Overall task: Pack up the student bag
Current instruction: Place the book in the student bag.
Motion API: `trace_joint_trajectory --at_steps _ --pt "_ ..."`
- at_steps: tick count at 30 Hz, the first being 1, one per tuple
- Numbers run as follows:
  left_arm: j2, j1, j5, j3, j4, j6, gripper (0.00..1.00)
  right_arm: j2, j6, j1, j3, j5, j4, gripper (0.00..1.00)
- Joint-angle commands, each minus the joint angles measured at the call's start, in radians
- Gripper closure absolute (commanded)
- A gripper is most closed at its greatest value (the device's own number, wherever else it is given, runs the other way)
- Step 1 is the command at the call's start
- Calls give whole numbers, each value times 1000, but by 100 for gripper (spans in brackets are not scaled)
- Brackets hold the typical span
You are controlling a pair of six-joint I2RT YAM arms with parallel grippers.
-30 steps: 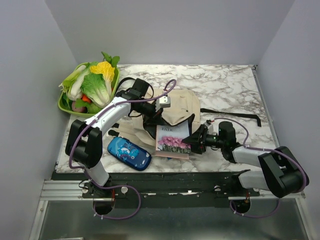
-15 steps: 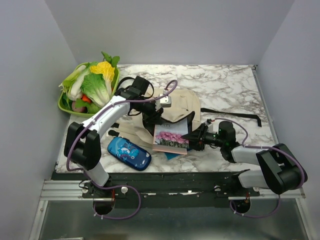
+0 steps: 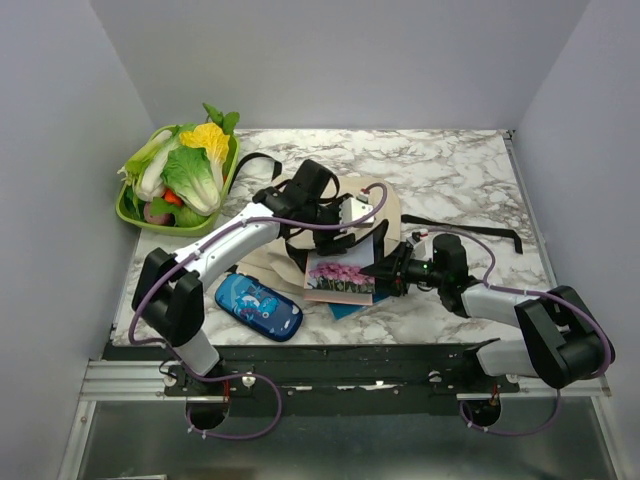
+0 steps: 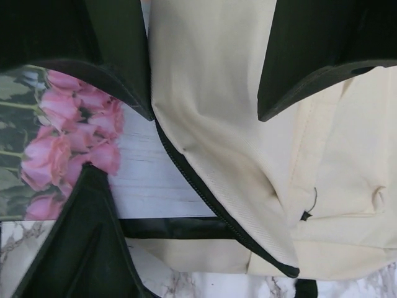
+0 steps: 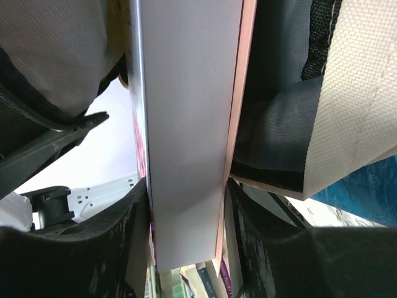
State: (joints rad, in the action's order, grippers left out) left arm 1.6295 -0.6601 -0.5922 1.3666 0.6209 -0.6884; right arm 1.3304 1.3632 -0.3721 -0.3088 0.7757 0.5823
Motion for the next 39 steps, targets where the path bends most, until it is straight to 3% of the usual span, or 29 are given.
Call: trace_joint_trajectory --at_steps 1,3,6,7,9,10,13,14,22,27,32,39 --pt "35 -10 130 14 -119 24 26 7 -33 -1 -15 -39 -9 60" --pt "59 -18 181 11 -153 12 28 6 -41 1 -19 -33 -16 60" --pt "70 -26 235 5 -190 7 38 6 -41 -1 -16 -32 -12 60" --pt "73 -27 262 11 -197 12 51 7 -36 -1 -13 -29 -7 60" --pt "69 -29 285 23 -228 23 63 15 -29 -1 -6 -30 17 60" --pt "64 -27 296 44 -236 29 75 18 -20 -1 -1 -26 24 61" --pt "56 -27 322 138 -244 91 97 36 -10 -1 4 -19 63 61" --pt "55 -29 318 164 -236 108 100 38 -7 -2 4 -18 73 61" --pt "15 -26 240 344 -127 222 100 59 4 -2 11 -26 106 61" --pt "-29 -27 151 238 -58 202 100 66 -13 -2 1 -67 129 62" --pt "-86 -27 132 97 -53 198 100 36 -131 -1 -121 -127 19 64" --pt "-105 -27 132 127 -35 201 100 30 -145 7 -256 -352 -90 70"
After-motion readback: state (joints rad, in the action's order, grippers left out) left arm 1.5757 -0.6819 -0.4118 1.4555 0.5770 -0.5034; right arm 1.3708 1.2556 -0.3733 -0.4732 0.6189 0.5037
